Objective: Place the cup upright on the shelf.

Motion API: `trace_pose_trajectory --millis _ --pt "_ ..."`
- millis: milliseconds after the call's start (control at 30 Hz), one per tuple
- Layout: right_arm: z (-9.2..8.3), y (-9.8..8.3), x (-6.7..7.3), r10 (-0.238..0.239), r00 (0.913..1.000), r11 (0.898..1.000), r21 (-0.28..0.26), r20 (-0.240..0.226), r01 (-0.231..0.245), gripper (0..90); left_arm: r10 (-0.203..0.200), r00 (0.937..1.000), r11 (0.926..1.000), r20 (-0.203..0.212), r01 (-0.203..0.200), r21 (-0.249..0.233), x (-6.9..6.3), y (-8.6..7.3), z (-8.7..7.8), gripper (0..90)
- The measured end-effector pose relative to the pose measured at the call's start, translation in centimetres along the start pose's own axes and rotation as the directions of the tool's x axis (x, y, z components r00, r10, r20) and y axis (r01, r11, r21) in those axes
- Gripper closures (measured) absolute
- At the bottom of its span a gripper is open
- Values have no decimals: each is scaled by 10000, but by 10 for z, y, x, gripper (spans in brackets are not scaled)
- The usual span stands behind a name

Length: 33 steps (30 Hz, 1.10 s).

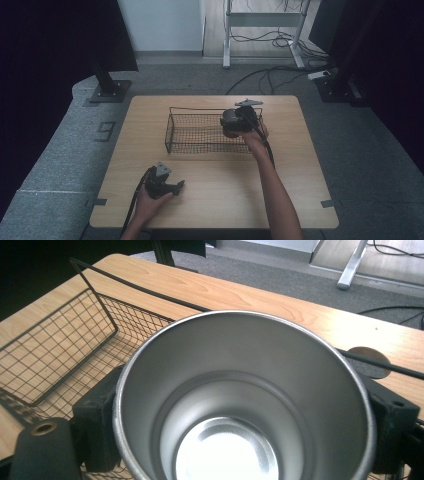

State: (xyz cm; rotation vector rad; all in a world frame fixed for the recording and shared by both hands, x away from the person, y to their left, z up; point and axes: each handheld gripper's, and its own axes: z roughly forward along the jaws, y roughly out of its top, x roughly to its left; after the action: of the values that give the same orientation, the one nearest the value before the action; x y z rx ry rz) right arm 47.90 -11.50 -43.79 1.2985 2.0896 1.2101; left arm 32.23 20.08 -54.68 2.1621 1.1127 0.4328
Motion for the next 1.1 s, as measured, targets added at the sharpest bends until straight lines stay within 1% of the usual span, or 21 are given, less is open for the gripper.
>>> trace_pose_trajectory --millis 167,300,500,667,733,833,1100 --pt "9 -3 -2 -13 9998 10000 76 189 11 138 2 10000 10000 -2 -2 -1 0 0 0 157" --pt "14 -5 -2 27 9997 9998 185 246 -32 138 1 10000 10000 -11 -1 -9 0 0 0 157" --pt "19 -7 -3 91 9997 9997 210 248 -96 137 3 10000 10000 -4 -3 0 0 0 0 157" --pt "23 -9 -5 163 9995 9993 332 253 -171 138 -10 10000 10000 -6 10 -12 0 0 0 157" --pt "25 -10 -5 190 9994 9991 374 273 -201 137 -9 10000 10000 -7 9 -11 0 0 0 158" --pt "28 -13 -4 110 9991 9992 372 400 -125 137 -9 10000 10000 -3 9 -20 0 0 0 157" --pt "35 -21 -6 198 9989 9979 616 436 -224 137 -11 10000 10000 -3 11 -22 0 0 0 157"
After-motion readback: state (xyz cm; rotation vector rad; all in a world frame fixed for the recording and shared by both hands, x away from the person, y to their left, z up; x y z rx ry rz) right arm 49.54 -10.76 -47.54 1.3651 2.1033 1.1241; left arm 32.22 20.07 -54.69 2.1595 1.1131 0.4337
